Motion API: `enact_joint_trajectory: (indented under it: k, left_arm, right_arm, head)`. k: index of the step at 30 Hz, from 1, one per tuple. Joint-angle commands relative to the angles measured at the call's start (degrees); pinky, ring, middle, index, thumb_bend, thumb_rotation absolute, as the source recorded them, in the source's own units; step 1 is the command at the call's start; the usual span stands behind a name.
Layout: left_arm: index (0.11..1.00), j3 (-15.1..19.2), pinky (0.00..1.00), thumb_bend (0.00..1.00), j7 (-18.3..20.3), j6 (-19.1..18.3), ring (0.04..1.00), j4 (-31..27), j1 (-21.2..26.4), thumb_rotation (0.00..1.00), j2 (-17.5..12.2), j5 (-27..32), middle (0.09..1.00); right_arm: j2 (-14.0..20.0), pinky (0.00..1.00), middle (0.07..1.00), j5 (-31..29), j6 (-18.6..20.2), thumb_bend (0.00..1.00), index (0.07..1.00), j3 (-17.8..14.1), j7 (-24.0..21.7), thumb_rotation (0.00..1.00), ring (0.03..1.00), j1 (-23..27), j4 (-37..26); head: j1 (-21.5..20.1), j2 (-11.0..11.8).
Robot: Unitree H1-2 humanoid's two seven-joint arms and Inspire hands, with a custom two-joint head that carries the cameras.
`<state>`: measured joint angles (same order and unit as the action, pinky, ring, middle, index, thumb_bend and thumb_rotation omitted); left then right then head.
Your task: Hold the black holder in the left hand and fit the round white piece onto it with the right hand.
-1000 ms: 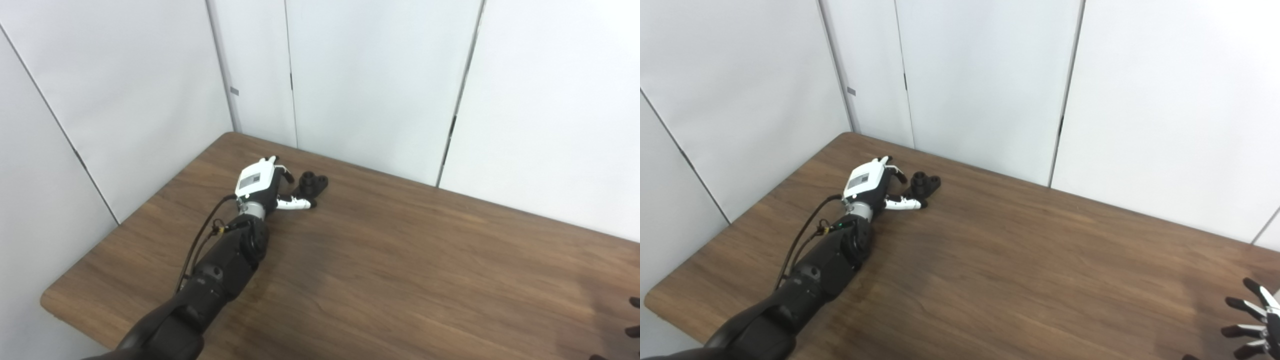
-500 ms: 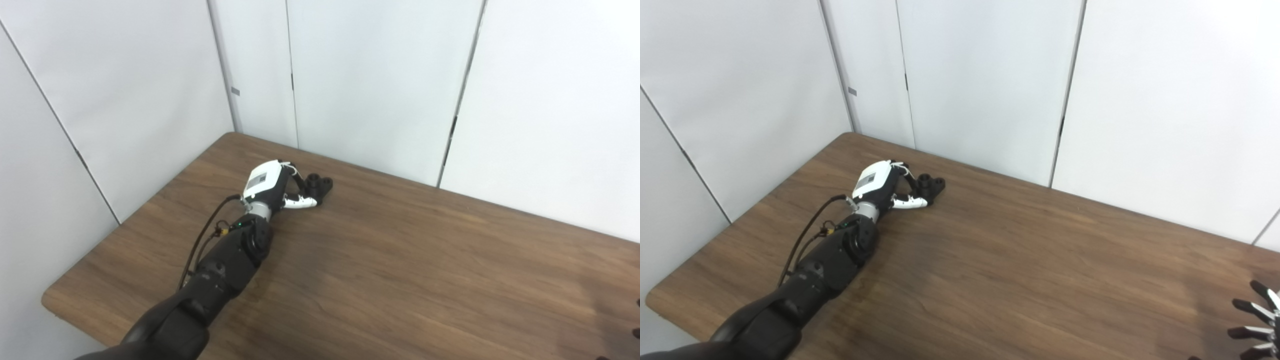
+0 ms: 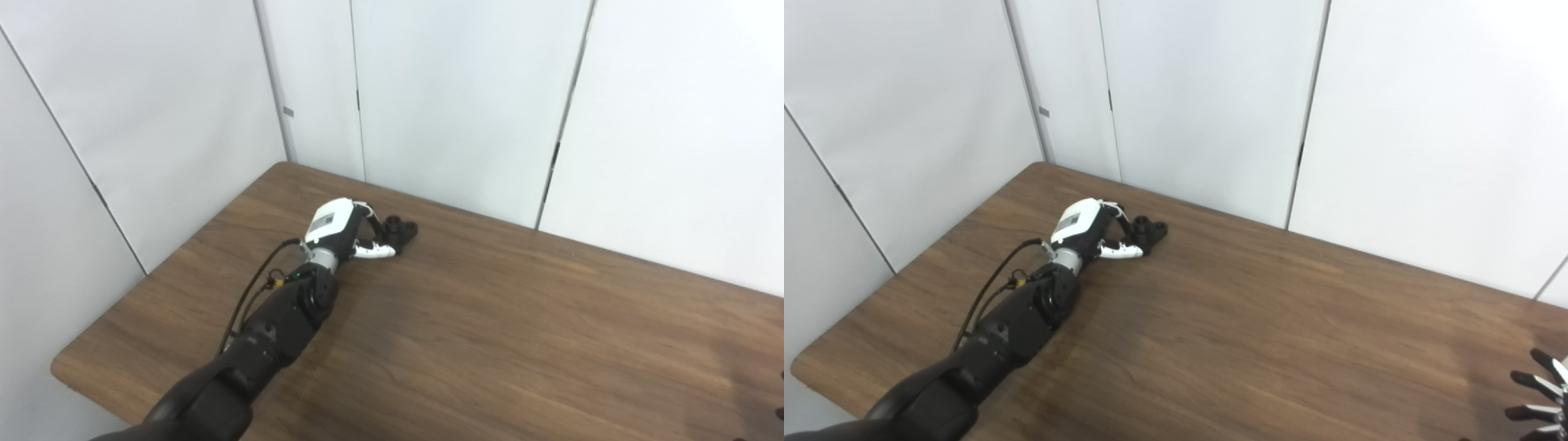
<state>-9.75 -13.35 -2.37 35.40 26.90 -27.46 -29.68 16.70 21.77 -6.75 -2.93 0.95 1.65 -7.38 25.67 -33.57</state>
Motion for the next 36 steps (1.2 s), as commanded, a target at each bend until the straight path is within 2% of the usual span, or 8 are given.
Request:
enact_joint_trajectory:
  k: [1,6,13,20,25,29,32,36]
  left_arm:
    - [0.480,-1.97,0.88,0.52,2.84,2.67,0.951,-2.26,-0.77,0.07,-0.26,-0.28,0.849]
    - [0.482,-2.61,0.86,0.52,5.95,5.77,0.962,-6.99,-3.49,0.06,0.27,1.96,0.870]
    - [0.483,-6.87,0.85,0.52,9.58,6.77,0.948,-18.56,-7.80,0.07,1.16,-1.01,0.877]
    - [0.485,-11.02,0.82,0.52,15.88,8.23,0.954,-27.15,-9.32,0.07,2.36,-2.22,0.894]
    - [0.485,-13.13,0.79,0.52,19.41,9.55,0.947,-28.44,-8.98,0.07,3.80,-2.66,0.898]
    - [0.486,-14.95,0.82,0.52,21.55,10.52,0.956,-27.94,-8.57,0.07,5.03,-3.45,0.900]
    - [0.486,-16.50,0.78,0.52,22.15,12.85,0.946,-26.49,-8.37,0.07,6.02,-3.34,0.897]
    - [0.485,-19.04,0.75,0.52,21.01,16.48,0.922,-23.79,-8.11,0.07,7.79,-5.32,0.879]
  right_arm:
    - [0.19,0.42,0.778,-0.05,-1.48,0.58,0.887,-0.36,1.17,0.14,0.604,1.74,-1.48]
    - [-0.46,0.44,0.780,0.84,0.49,0.58,0.886,-0.20,0.89,0.13,0.610,2.02,-3.06]
    - [-1.01,0.46,0.786,1.13,1.85,0.59,0.890,0.13,0.36,0.03,0.630,2.39,-4.51]
    - [-1.58,0.48,0.780,2.14,4.68,0.63,0.879,0.34,-0.33,0.00,0.629,2.89,-7.06]
    - [-1.67,0.46,0.780,2.97,6.09,0.64,0.872,0.51,-0.33,0.01,0.605,3.52,-7.79]
    - [-1.48,0.45,0.778,4.57,5.35,0.65,0.865,0.70,0.61,0.07,0.596,4.11,-6.90]
    - [-1.98,0.46,0.771,5.51,6.25,0.65,0.870,0.81,0.54,0.09,0.596,4.36,-7.43]
    - [-2.47,0.47,0.766,6.66,7.38,0.64,0.873,1.15,0.11,0.11,0.600,4.54,-8.82]
  head:
    - [-0.22,-0.01]
    - [-2.49,-0.48]
    - [-6.97,-1.45]
    - [-12.61,-2.91]
    - [-16.80,-4.35]
    - [-20.72,-5.41]
    - [-22.68,-5.78]
    - [-25.40,-6.16]
